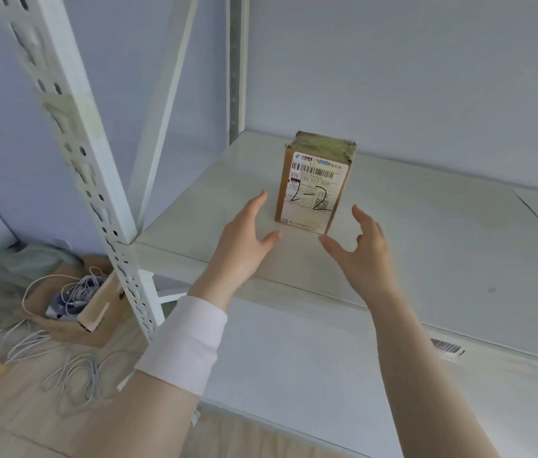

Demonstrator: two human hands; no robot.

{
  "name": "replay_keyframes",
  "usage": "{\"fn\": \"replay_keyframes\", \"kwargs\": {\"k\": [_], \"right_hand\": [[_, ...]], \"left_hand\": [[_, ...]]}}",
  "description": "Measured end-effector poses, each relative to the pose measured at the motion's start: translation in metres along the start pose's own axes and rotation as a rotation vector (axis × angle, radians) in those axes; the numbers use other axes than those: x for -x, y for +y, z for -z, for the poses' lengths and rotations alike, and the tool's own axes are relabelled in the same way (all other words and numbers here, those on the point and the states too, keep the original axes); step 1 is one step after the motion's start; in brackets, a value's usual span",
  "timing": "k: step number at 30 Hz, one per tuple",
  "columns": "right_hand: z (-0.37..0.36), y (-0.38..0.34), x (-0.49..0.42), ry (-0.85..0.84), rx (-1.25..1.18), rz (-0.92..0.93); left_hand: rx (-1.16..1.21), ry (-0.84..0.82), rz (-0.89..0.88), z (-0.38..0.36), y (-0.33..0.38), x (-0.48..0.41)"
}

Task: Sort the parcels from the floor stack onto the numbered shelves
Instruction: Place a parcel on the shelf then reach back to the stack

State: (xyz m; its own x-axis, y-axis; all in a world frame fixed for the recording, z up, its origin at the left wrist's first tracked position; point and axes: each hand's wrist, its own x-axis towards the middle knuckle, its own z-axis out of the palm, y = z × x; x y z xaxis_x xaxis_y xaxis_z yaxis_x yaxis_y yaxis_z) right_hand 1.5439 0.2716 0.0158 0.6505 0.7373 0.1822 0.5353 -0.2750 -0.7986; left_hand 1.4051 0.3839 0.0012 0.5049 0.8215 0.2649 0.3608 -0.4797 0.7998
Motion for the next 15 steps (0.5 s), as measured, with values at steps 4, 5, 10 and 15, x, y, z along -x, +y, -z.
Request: {"fn": "replay_keyframes", "kwargs": {"k": [4,5,10,15], "right_hand": [[0.002,0.003,0.039,0.009,0.007,0.204],[0.001,0.006,0.049,0.010,0.017,0.252],[-0.017,0.010,0.096,-0.049,0.028,0.414],[-0.041,0.019,0.150,-0.226,0.055,0.451]], "left_hand": [[-0.020,0.134,-0.011,0.007,0.013,0.054],[-0.025,0.146,-0.004,0.009,0.015,0.069],[-0.168,0.182,0.091,0.022,0.015,0.139],[-0.241,0.172,0.218,0.032,0.000,0.208]]}}
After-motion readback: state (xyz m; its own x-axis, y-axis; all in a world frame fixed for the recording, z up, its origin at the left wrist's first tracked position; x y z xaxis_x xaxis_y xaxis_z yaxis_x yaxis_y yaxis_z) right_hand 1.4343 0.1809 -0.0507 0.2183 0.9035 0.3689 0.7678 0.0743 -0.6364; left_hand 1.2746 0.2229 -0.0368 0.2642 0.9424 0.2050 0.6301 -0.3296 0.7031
